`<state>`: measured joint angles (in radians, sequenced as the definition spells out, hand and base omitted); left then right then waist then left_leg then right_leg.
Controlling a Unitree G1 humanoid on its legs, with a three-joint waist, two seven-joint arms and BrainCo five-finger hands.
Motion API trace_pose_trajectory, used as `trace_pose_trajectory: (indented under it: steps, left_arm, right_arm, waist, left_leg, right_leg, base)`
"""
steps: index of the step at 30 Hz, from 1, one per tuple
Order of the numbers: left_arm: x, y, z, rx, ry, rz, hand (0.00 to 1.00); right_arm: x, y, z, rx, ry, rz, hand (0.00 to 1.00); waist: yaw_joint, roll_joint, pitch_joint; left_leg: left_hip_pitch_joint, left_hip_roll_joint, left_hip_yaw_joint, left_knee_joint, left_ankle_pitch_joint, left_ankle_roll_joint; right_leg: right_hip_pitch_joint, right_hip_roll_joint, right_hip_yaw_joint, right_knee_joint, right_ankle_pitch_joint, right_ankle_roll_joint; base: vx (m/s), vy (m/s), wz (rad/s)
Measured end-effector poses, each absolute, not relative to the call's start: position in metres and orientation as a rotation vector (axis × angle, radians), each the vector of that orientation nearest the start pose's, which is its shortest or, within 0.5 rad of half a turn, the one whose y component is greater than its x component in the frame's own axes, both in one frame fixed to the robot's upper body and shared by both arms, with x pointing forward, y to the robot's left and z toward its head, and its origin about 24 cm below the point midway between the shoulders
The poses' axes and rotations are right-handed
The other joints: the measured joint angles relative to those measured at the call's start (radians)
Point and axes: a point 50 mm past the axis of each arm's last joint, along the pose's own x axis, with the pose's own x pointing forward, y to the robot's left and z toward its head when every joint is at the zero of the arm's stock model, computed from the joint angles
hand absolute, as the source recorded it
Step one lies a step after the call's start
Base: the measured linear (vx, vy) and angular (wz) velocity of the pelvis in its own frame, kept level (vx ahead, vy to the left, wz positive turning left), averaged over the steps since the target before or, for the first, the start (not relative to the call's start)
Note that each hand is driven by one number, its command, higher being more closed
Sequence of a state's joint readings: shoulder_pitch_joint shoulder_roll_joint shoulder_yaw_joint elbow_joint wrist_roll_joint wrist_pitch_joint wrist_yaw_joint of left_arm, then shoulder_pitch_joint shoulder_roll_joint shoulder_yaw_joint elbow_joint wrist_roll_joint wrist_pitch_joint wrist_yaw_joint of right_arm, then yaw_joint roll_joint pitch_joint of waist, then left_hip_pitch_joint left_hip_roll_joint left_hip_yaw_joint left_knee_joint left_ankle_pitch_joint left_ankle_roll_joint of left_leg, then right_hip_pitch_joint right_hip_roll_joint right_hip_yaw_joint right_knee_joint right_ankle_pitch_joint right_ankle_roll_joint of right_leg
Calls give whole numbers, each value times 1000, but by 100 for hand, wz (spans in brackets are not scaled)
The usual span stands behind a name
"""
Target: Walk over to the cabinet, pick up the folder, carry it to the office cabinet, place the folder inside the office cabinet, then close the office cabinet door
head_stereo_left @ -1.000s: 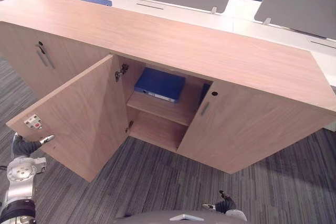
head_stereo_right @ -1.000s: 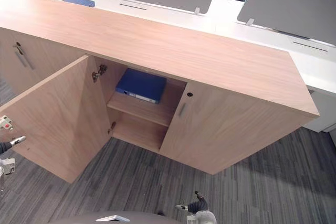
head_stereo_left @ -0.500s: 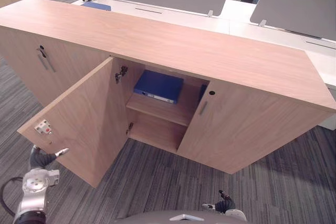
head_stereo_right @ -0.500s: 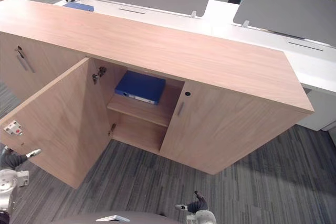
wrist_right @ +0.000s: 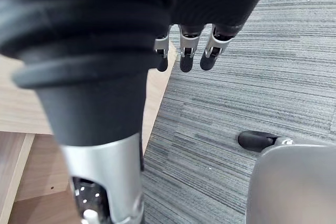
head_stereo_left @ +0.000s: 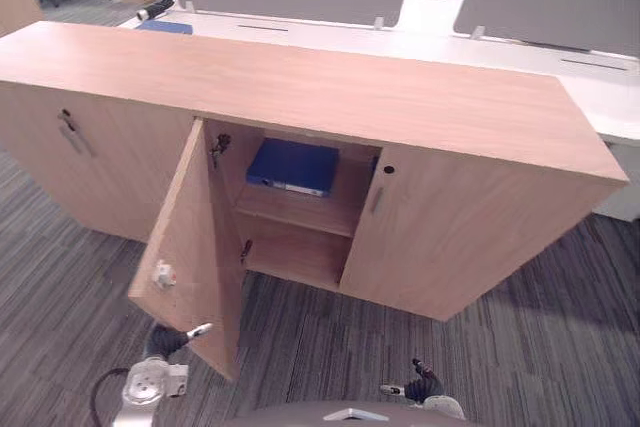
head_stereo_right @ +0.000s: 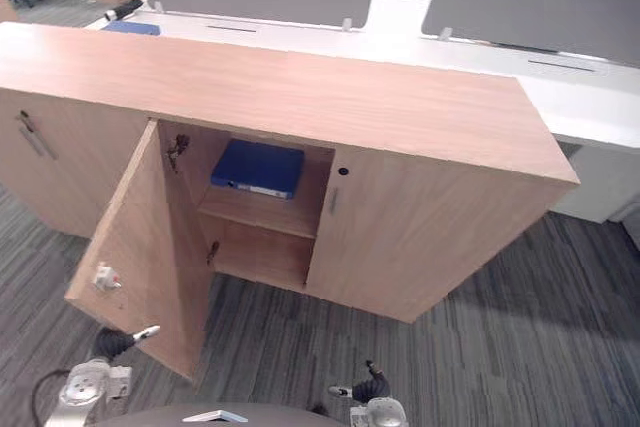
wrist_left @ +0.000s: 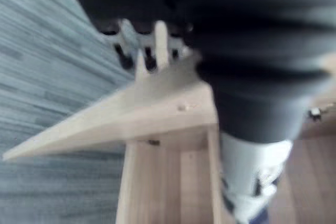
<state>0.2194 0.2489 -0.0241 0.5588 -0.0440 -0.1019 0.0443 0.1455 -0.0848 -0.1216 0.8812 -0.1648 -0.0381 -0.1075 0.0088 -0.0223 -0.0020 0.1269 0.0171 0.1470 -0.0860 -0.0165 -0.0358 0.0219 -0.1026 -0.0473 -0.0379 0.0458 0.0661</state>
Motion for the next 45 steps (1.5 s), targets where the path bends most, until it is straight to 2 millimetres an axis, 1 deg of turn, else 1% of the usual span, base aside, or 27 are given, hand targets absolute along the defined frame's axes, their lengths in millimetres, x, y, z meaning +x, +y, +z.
trace_pose_trajectory:
  steps: [1, 3, 5, 7, 10, 12, 16, 19, 22, 24, 27, 30, 31, 34, 38, 40, 45]
  left_arm:
    - [144, 226, -100, 211, 667, 96, 0]
    - [150, 199, -103, 173, 654, 1, 0]
    - [154, 185, -103, 167, 644, -62, 0]
    - [163, 162, -100, 146, 611, -167, 0]
    - [169, 147, -98, 143, 586, -235, 0]
    - [170, 146, -97, 141, 581, -249, 0]
    - [170, 148, -98, 148, 586, -250, 0]
    - [167, 153, -102, 151, 610, -232, 0]
    - [157, 168, -113, 162, 683, -171, 0]
    - [146, 187, -123, 157, 755, -80, 0]
    - [130, 208, -133, 160, 844, 36, 0]
    - [117, 219, -140, 151, 908, 111, 0]
    - [108, 224, -143, 148, 946, 150, 0]
    - [96, 228, -147, 165, 993, 183, 0]
    - [84, 230, -152, 171, 1042, 198, 0]
    - [80, 228, -153, 147, 1057, 219, 0]
    - [67, 223, -159, 104, 1107, 263, 0]
  right_arm:
    - [106, -209, -147, -224, 980, -199, 0]
    - [106, -209, -146, -226, 980, -201, 0]
    - [106, -209, -146, -227, 980, -201, 0]
    - [108, -209, -146, -226, 977, -201, 0]
    - [108, -208, -147, -225, 980, -199, 0]
    - [106, -209, -148, -227, 991, -201, 0]
    - [101, -209, -150, -226, 1013, -201, 0]
    - [101, -210, -150, -226, 1014, -202, 0]
    - [100, -210, -151, -225, 1023, -203, 0]
    - [98, -210, -152, -224, 1034, -204, 0]
    - [96, -210, -154, -220, 1055, -207, 0]
    - [95, -210, -154, -218, 1061, -210, 0]
    - [95, -211, -154, -212, 1063, -216, 0]
    - [93, -212, -155, -207, 1070, -223, 0]
    - [92, -211, -157, -205, 1086, -221, 0]
    - [92, -211, -157, -205, 1087, -220, 0]
    - [90, -211, -157, -198, 1095, -227, 0]
  waist:
    - [-4, 1, 0]
    - [-15, 1, 0]
    - [-21, 0, 1]
    - [-36, -1, 2]
    - [-55, -4, 4]
    - [-62, -4, 3]
    - [-66, -7, 6]
    - [-67, -8, 7]
    - [-66, -8, 12]
    - [-66, -10, 13]
    - [-63, -14, 15]
    - [-58, -16, 15]
    - [-57, -17, 16]
    - [-49, -18, 16]
    - [-45, -20, 16]
    - [-43, -21, 17]
    - [-40, -22, 18]
  left_leg:
    - [0, 0, 5, 0, 0, 0]
    - [8, 0, 20, 0, 0, 1]
    - [15, 0, 29, 0, 0, 0]
    - [21, -1, 42, 0, 0, 1]
    - [29, -1, 51, 0, -2, 1]
    - [32, -1, 56, 0, -4, 1]
    - [33, -2, 60, 0, -7, 2]
    - [36, -3, 64, 0, -11, 3]
    - [47, -3, 65, 0, -17, 2]
    - [47, -3, 64, 0, -19, 3]
    - [47, -5, 57, 0, -19, 3]
    - [47, -5, 48, 0, -19, 4]
    - [48, -4, 45, 0, -19, 3]
    - [50, -4, 43, 0, -19, 3]
    - [51, -4, 44, -1, -19, 3]
    - [50, -5, 43, -1, -19, 4]
    - [50, -4, 40, -1, -19, 4]
  right_leg:
    - [-2, 0, 5, 0, 2, 2]
    - [-5, 2, 23, 0, 8, 8]
    - [-2, 3, 34, 0, 10, 11]
    - [-2, 2, 40, 0, 11, 17]
    - [-1, 3, 53, 0, 9, 24]
    - [0, 4, 60, -1, 9, 26]
    - [1, 3, 63, -4, 17, 36]
    - [5, 3, 63, -10, 21, 33]
    - [18, 3, 62, -16, 19, 33]
    - [18, 3, 60, -17, 17, 34]
    - [18, 1, 54, -17, 16, 35]
    - [20, 0, 44, -17, 16, 35]
    - [23, 0, 39, -17, 16, 35]
    - [27, 0, 37, -18, 15, 34]
    - [32, 0, 36, -18, 13, 31]
    - [32, -1, 35, -17, 7, 24]
    - [32, -1, 33, -16, 5, 26]
  base:
    - [-72, -5, -21]
    - [-71, -7, -23]
    - [-54, -7, -17]
    - [-54, -7, -14]
    - [-36, -10, -13]
    - [-17, -9, -8]
    - [-6, -5, -2]
    - [-7, -10, -2]
    - [0, 0, 0]
    - [0, 0, 0]
    - [1, -22, 7]
    - [-2, -23, 9]
    - [-13, -26, 8]
    - [-7, -11, 2]
    - [-54, -24, -1]
    - [-47, -23, 0]
    - [-26, -17, 1]
